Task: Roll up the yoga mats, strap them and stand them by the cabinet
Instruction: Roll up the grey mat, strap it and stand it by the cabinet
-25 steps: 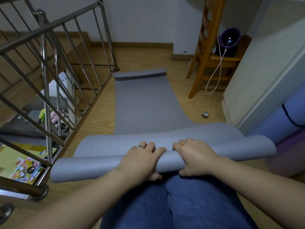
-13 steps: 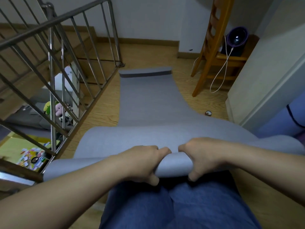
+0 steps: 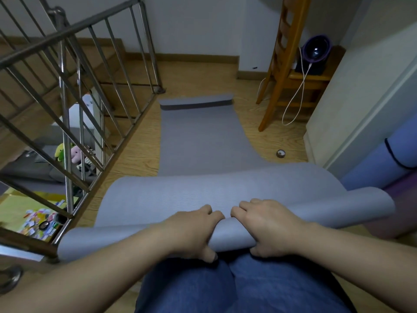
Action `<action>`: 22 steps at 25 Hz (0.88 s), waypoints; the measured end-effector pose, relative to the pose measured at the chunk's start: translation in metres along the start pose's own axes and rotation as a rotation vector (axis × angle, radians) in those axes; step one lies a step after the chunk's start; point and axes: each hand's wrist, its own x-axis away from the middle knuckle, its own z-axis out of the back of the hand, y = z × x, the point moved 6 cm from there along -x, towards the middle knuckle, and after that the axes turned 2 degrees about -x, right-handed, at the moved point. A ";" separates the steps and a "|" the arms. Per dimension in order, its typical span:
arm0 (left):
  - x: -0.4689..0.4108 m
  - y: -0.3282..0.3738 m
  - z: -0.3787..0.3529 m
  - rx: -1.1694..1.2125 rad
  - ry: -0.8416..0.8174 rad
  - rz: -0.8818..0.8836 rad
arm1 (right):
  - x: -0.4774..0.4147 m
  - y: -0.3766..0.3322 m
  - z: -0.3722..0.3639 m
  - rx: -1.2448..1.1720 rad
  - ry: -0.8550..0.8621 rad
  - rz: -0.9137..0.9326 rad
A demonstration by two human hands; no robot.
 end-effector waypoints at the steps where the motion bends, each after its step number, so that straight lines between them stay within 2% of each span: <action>1: 0.004 0.005 0.001 -0.158 0.132 0.031 | -0.005 0.003 0.000 -0.055 -0.054 -0.013; 3: 0.010 0.013 0.000 -0.303 0.287 0.083 | -0.015 0.010 0.001 -0.150 -0.205 -0.037; 5: 0.008 0.011 0.000 -0.265 0.323 0.091 | -0.022 0.014 0.002 -0.202 -0.314 -0.059; 6: 0.005 0.008 0.004 -0.224 0.319 0.080 | -0.022 0.016 0.003 -0.192 -0.304 -0.073; 7: 0.003 0.003 0.006 -0.187 0.305 0.069 | -0.020 0.016 0.004 -0.140 -0.232 -0.068; 9: -0.002 -0.004 0.011 -0.099 0.247 0.054 | -0.012 0.015 0.004 0.068 0.075 -0.021; 11: -0.009 -0.009 0.011 -0.001 0.144 0.032 | -0.003 0.013 -0.002 0.144 0.216 -0.050; 15: -0.018 -0.014 0.018 0.183 -0.061 0.039 | -0.010 0.021 0.006 0.005 0.066 -0.116; 22: 0.002 0.008 0.008 0.235 -0.341 -0.053 | 0.010 0.010 0.006 -0.173 -0.209 -0.043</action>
